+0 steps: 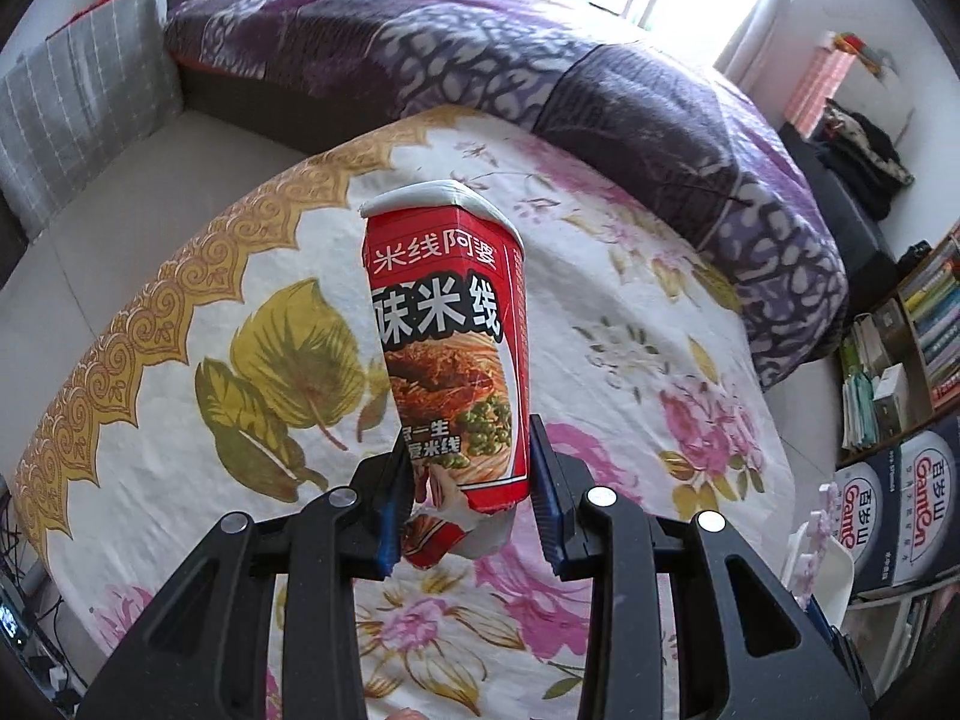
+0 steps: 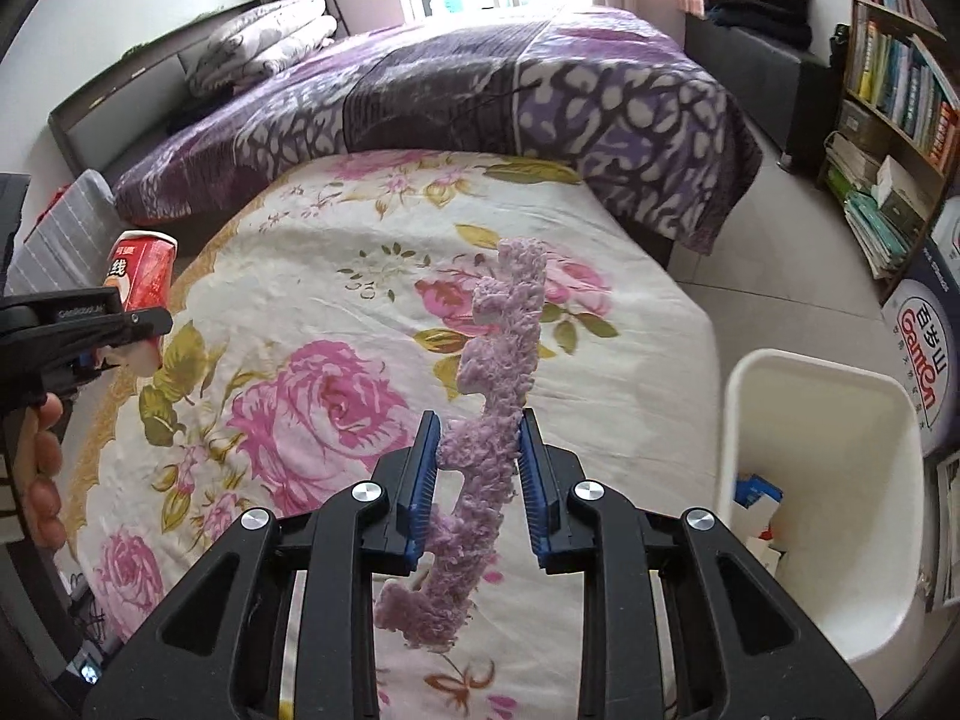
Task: Collect trash
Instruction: 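Carry the noodle cup and pink strip to the bin and open both tools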
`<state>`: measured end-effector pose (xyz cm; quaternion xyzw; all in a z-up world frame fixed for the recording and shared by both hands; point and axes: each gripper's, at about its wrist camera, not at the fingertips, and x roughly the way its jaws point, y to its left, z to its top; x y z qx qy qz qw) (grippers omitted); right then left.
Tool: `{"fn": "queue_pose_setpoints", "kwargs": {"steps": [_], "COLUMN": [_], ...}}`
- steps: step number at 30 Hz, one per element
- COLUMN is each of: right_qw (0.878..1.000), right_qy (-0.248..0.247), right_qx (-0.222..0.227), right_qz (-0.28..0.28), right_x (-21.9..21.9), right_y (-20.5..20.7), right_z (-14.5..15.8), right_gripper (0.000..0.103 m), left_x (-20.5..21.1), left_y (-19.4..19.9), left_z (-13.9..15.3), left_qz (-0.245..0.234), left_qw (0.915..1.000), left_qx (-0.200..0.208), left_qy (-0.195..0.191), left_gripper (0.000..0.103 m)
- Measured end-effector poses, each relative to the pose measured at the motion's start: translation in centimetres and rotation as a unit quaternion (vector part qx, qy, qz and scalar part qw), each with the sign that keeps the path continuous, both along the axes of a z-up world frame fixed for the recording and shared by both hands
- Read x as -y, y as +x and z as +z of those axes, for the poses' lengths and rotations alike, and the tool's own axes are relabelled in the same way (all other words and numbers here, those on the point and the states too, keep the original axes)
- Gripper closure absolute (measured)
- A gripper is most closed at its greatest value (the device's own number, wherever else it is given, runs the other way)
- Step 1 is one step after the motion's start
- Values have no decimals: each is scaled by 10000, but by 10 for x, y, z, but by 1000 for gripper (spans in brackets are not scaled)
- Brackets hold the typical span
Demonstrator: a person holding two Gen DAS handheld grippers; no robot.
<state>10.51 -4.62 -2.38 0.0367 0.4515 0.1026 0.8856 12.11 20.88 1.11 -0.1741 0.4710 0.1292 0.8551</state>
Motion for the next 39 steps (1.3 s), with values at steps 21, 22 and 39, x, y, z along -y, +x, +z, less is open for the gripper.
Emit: {"fn": "queue_pose_setpoints", "kwargs": {"steps": [21,22,39], "right_qw": [9958,9953,9797], "right_qy": [109,108,218], "right_qx": [443,453,190], "right_qz": [-797,-847,-1984], "right_x": [90,94,184], "right_y": [-21,-22,-37], "right_z": [28,28,23], "right_gripper": [78,78,66], "left_x": [116,121,224], "left_y": [0,0,-10], "left_z": [12,12,11], "left_qz": [-905,-945,-1913], "left_qw": [9948,9943,9796], "left_qx": [272,281,340], "left_qy": [389,400,515], "left_gripper": [68,68,68]}}
